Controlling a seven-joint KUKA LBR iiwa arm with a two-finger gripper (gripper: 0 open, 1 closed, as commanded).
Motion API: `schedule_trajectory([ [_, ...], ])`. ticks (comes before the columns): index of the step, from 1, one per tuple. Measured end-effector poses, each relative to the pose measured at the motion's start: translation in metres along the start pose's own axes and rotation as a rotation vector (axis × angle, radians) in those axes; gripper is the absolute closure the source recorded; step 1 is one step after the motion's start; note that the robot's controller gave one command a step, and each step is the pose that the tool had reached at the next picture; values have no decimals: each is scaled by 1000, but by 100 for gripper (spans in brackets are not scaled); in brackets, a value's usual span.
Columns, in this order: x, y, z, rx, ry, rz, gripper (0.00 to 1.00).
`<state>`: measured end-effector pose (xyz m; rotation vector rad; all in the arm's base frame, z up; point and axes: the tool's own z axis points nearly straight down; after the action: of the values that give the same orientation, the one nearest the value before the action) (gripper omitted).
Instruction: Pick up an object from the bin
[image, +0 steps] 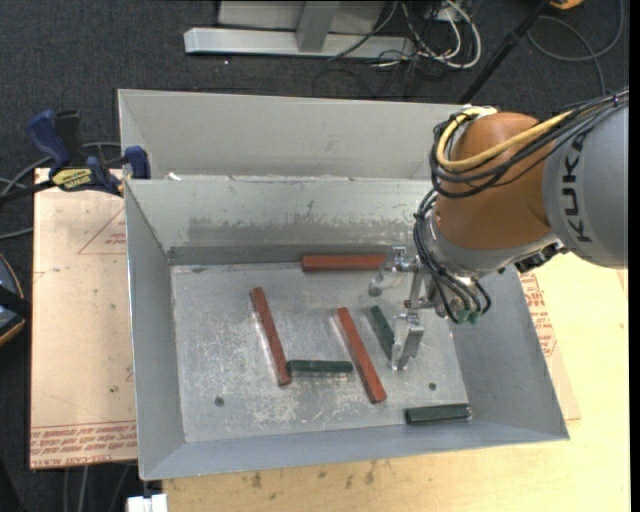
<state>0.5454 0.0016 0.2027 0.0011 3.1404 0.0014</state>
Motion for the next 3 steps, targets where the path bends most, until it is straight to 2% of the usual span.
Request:
schedule_trajectory([
  [1,0,0,0,0,0,0,0],
  [2,-1,13,52,0,-7,-32,0],
  [3,7,60,127,-3,-20,-55,100],
])
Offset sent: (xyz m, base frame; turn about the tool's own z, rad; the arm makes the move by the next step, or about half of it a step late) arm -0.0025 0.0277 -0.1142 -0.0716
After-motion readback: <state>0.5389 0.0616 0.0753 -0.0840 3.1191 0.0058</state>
